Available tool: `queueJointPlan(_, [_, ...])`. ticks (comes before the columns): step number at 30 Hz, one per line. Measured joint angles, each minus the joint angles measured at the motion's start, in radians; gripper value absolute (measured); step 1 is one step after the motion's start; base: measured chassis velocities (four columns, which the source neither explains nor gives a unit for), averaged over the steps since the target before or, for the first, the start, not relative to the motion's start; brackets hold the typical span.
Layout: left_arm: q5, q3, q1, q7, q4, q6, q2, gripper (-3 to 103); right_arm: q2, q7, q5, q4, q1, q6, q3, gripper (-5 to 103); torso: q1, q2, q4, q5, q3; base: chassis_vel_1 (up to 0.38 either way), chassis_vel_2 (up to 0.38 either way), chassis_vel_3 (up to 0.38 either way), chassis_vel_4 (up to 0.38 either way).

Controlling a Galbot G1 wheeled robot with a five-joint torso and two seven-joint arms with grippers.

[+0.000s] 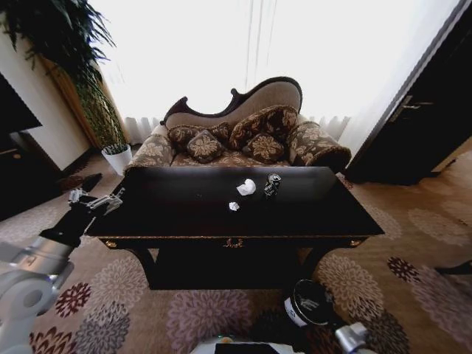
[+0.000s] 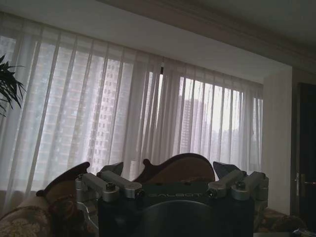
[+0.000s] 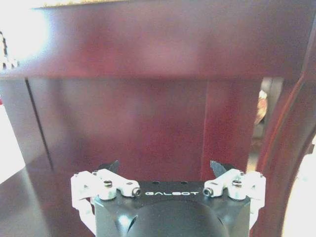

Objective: Move to the front of the table and place the trash on the table into the trash bin.

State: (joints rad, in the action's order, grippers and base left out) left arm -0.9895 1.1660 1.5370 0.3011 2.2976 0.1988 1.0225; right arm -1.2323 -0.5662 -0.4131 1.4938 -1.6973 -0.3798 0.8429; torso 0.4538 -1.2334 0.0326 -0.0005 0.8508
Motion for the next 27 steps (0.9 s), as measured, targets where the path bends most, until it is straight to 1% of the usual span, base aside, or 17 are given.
queueJointPlan(2, [0.0, -0.002, -0.003, 0.0, -0.003, 0.0, -0.002, 100, -0.011, 0.0, -0.008, 0.068, -0.036, 0.015, 0.033, 100, 0.0, 0.0, 0.0, 0.0002, 0.0, 0.0, 0.0, 0.0, 0.0])
queueJointPlan(3, [0.0, -0.002, -0.003, 0.0, -0.003, 0.0, -0.002, 100, -0.011, 0.0, -0.008, 0.068, -0.036, 0.015, 0.033, 100, 0.0, 0.0, 0.0, 0.0002, 0.0, 0.0, 0.0, 0.0, 0.0])
queueJointPlan(6, [0.0, -0.005, -0.008, 0.0, -0.008, 0.0, -0.007, 100, -0.031, -0.007, -0.031, 0.173, -0.084, 0.036, 0.077, 100, 0.0, 0.0, -0.0001, 0.0003, 0.0, 0.0, 0.0, 0.0, 0.0])
queueJointPlan(7, [0.0, -0.005, -0.008, 0.0, -0.008, 0.0, -0.007, 100, -0.031, -0.007, -0.031, 0.173, -0.084, 0.036, 0.077, 100, 0.0, 0.0, -0.0001, 0.0003, 0.0, 0.0, 0.0, 0.0, 0.0])
queueJointPlan(11, [0.0, -0.005, -0.011, 0.0, -0.012, 0.0, -0.013, 100, -0.043, -0.048, -0.066, 0.283, -0.114, 0.043, 0.132, 100, 0.0, 0.0, -0.0001, 0.0002, 0.0, 0.0, 0.0, 0.0, 0.0])
queueJointPlan(14, [-0.001, -0.004, -0.01, 0.0, -0.012, 0.0, -0.015, 100, -0.045, -0.057, -0.09, 0.334, -0.121, 0.049, 0.155, 100, 0.0, 0.0, -0.0001, 0.0003, 0.0, 0.0, 0.0, 0.0, 0.0])
queueJointPlan(15, [-0.002, -0.003, -0.01, 0.0, -0.013, 0.0, -0.015, 100, -0.046, -0.054, -0.109, 0.366, -0.122, 0.061, 0.164, 100, 0.0, 0.0, 0.0, 0.0003, 0.0, 0.0, 0.0, 0.0, 0.0])
queueJointPlan(17, [-0.002, -0.001, -0.01, 0.0, -0.013, 0.0, -0.016, 100, -0.046, -0.019, -0.135, 0.41, -0.117, 0.079, 0.169, 100, 0.0, 0.0, -0.0001, 0.0001, 0.0, 0.0, 0.0, 0.0, 0.0])
queueJointPlan(18, [-0.002, -0.001, -0.01, 0.0, -0.013, 0.0, -0.016, 100, -0.046, -0.019, -0.135, 0.41, -0.117, 0.079, 0.169, 100, 0.0, 0.0, -0.0001, 0.0001, 0.0, 0.0, 0.0, 0.0, 0.0])
queueJointPlan(21, [-0.003, 0.007, -0.005, 0.0, -0.013, 0.0, -0.014, 100, -0.044, 0.029, -0.16, 0.471, -0.109, 0.11, 0.178, 100, 0.0, 0.0, -0.0002, 0.0003, 0.0, 0.0, 0.0, 0.0, 0.0])
queueJointPlan(27, [-0.01, 0.027, 0.003, 0.0, -0.013, -0.002, -0.015, 100, -0.033, 0.049, -0.196, 0.553, -0.101, 0.144, 0.2, 100, 0.0, 0.0, -0.0001, 0.0003, 0.0, 0.0, 0.0, 0.0, 0.0])
